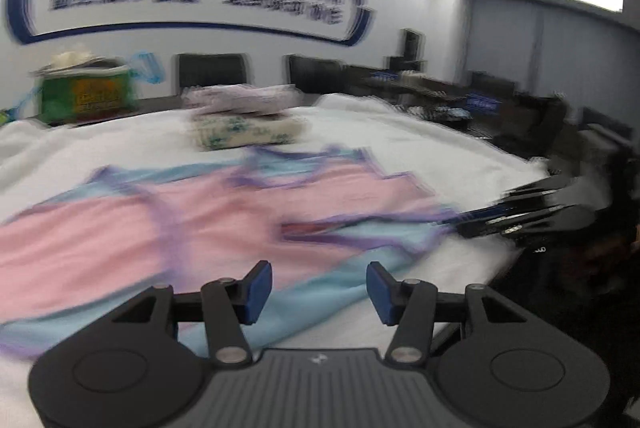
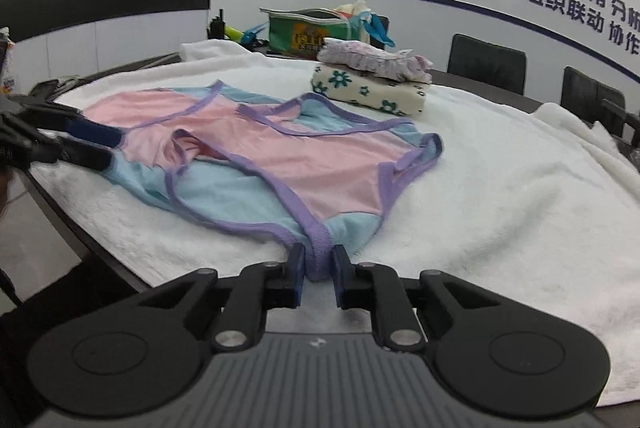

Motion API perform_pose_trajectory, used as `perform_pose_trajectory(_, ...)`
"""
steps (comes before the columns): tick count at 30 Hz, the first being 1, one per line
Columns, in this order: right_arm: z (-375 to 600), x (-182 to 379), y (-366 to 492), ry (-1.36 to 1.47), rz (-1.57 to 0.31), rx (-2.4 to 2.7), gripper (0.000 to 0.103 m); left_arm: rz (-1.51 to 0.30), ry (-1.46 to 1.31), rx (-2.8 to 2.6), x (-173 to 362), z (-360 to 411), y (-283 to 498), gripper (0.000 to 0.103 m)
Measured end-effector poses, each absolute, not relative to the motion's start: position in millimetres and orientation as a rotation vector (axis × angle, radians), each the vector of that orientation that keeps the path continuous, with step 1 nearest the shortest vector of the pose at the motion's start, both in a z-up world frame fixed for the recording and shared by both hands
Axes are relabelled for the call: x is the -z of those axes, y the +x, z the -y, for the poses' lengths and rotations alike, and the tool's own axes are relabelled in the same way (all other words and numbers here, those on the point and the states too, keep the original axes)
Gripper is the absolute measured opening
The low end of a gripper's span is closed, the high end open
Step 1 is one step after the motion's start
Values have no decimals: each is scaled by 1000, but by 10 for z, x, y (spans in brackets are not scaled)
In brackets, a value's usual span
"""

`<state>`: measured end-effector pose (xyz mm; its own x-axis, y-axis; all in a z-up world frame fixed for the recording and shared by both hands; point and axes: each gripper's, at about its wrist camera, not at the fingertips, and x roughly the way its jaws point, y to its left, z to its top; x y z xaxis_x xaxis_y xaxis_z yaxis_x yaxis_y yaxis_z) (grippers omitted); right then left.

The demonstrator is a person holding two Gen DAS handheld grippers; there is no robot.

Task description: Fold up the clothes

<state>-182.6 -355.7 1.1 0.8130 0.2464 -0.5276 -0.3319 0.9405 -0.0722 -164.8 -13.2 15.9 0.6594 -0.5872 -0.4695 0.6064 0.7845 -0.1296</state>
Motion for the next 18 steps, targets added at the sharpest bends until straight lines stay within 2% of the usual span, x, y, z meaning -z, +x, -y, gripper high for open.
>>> perform_pose_trajectory(2,3588,-111,-1874,-113,-490,-330,20,-553,21,627,-178,-124,-1618,51)
perform_pose_trajectory(4,3605,-216,-1916,-30,-427,-401,44,-579,-1,614,-177,-267,-1591,51)
perform_pose_trajectory(6,3462,-224,-1881,15,-376,-543,46,-594,-33,637,-169,-373,-1556,51)
perform_pose_trajectory(9,3044,-92,-1699,-37,-423,-680,46,-593,-106,700,-142,-595,-1524,51)
perform_pose_trajectory(11,2833,35,-1601,-103,-447,-707,42,-591,-96,716,-118,-679,-1532,49)
perform_pose_trajectory(12,2821,74,-1556,-87,-461,-711,28,-589,-82,730,-100,-702,-1535,48)
perform_pose_trajectory(13,2814,111,-1511,-69,-474,-716,19,-586,-68,743,-81,-726,-1537,48)
perform_pose_trajectory(14,2806,148,-1466,-51,-487,-720,18,-590,-59,738,-63,-742,-1525,43)
perform_pose_trajectory(15,2829,164,-1461,-36,-482,-706,15,-597,-53,723,-44,-756,-1506,22)
perform_pose_trajectory(16,2873,150,-1479,-25,-482,-703,6,-600,-43,713,-34,-771,-1491,3)
perform_pose_trajectory(18,2961,121,-1515,-1,-480,-697,4,-602,-34,728,-39,-828,-1461,1)
